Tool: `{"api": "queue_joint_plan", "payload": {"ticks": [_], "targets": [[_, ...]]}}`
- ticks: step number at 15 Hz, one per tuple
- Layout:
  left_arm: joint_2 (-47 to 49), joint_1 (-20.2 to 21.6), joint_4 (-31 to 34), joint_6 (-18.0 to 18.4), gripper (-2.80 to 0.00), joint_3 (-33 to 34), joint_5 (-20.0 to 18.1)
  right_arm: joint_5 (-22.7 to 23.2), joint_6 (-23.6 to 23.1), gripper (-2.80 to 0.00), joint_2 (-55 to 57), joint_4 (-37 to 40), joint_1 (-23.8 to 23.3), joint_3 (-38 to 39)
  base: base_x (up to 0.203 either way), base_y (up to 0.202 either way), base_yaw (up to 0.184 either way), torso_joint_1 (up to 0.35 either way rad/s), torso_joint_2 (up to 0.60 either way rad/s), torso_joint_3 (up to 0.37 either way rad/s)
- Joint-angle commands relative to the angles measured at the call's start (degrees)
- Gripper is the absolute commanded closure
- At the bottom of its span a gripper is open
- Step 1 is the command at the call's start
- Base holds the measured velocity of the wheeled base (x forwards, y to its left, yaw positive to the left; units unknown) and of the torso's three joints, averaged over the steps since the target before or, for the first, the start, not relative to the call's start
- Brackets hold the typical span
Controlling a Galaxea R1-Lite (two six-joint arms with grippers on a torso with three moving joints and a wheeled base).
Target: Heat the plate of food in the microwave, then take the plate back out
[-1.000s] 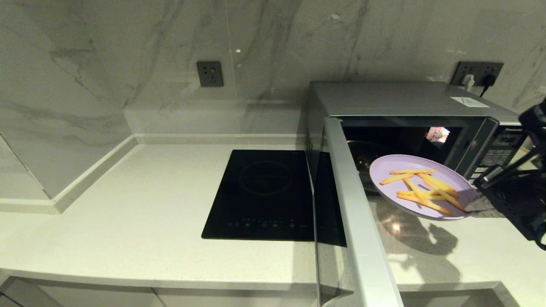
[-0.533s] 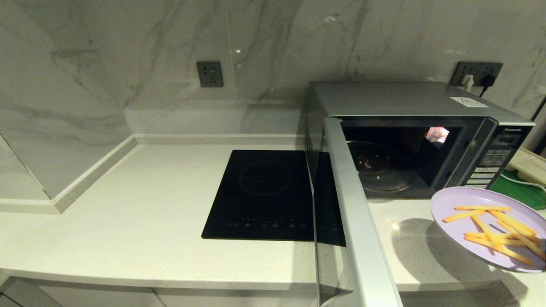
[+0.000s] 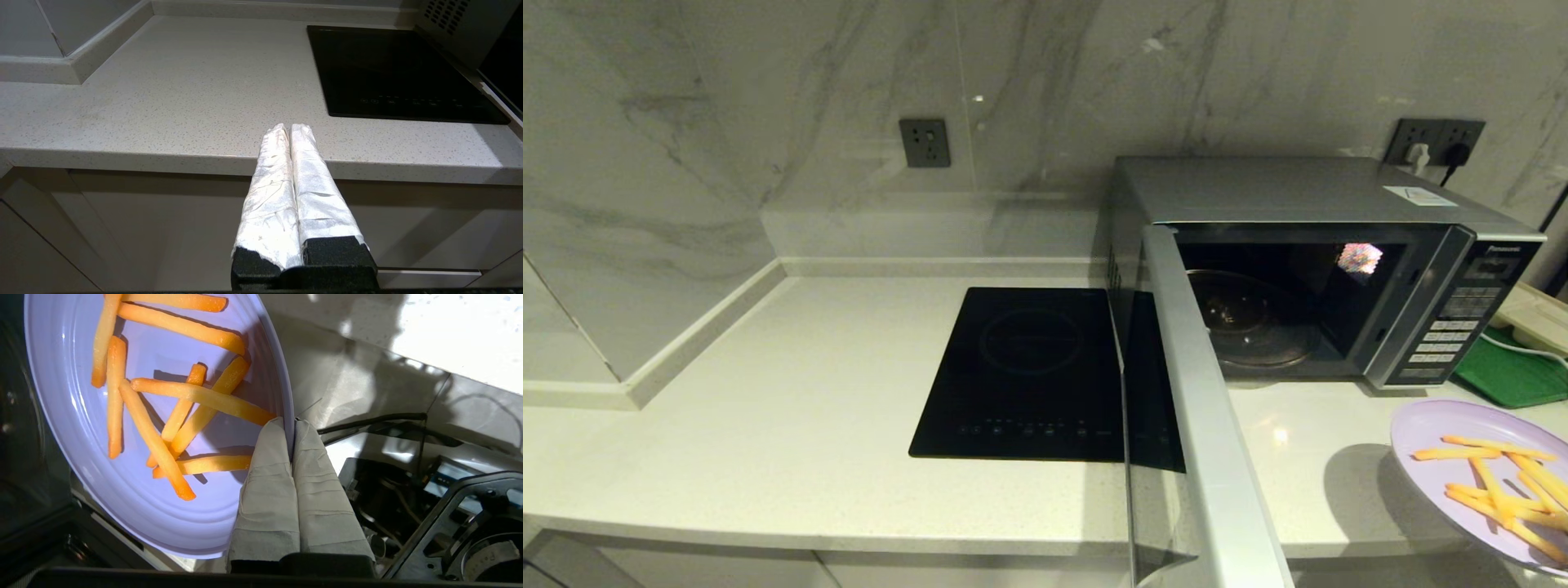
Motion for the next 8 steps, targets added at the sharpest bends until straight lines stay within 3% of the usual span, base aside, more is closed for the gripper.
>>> {"api": "queue_joint_plan", "payload": {"ticks": [1, 8], "targets": [[0.0, 0.0, 0.0, -0.1, 0.0, 0.0, 0.0, -0.1, 2.5, 0.0, 1.5, -1.5, -0.6, 1.4, 0.0, 0.0, 0.0, 0.0, 0.0, 0.0], [0.0, 0.0, 0.0, -0.1, 0.0, 0.0, 0.0, -4.0, 7.9, 0.0, 10.2, -8.9, -3.6, 1.2, 0.0, 0.0, 0.0, 0.0, 0.0, 0.0]]}}
